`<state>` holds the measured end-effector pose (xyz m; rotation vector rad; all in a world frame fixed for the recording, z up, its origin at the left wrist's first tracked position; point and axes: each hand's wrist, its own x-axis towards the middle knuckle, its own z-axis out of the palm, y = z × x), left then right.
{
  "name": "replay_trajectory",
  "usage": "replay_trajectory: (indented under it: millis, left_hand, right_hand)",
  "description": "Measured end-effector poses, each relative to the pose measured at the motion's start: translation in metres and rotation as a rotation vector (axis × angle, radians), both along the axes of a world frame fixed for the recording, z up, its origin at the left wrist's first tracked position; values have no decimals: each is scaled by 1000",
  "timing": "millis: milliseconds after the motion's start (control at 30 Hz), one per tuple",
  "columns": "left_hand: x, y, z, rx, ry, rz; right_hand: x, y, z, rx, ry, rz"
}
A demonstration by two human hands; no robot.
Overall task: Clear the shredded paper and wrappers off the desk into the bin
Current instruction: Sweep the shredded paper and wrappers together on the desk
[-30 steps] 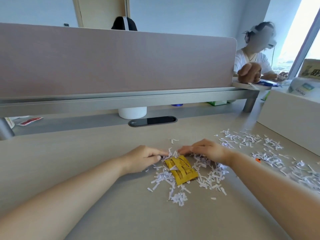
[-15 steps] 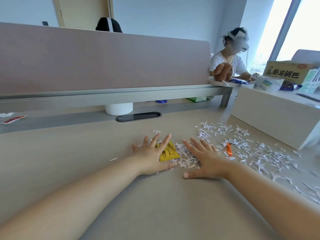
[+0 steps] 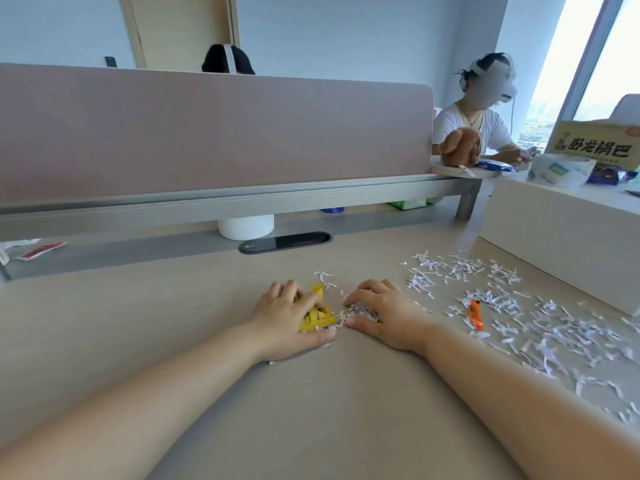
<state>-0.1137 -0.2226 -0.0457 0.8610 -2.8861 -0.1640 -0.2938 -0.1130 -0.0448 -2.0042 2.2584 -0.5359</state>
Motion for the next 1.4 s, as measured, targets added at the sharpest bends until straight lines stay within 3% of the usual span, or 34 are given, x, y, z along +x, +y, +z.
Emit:
replay_trajectory:
  millis: [267, 533, 1067, 1400]
  left_hand:
    - [3, 14, 7, -49, -14, -45]
    - [17, 25, 21, 34, 62, 45]
    - [175, 38, 142, -117, 491, 340]
    - [350, 12, 198, -297, 498, 709]
  right_hand:
    - [23, 4, 9, 88, 90, -80]
    - [41, 26, 33, -161, -326, -241]
    - [188, -42, 127, -443, -540, 145]
    - [329, -102, 179, -506, -597, 446]
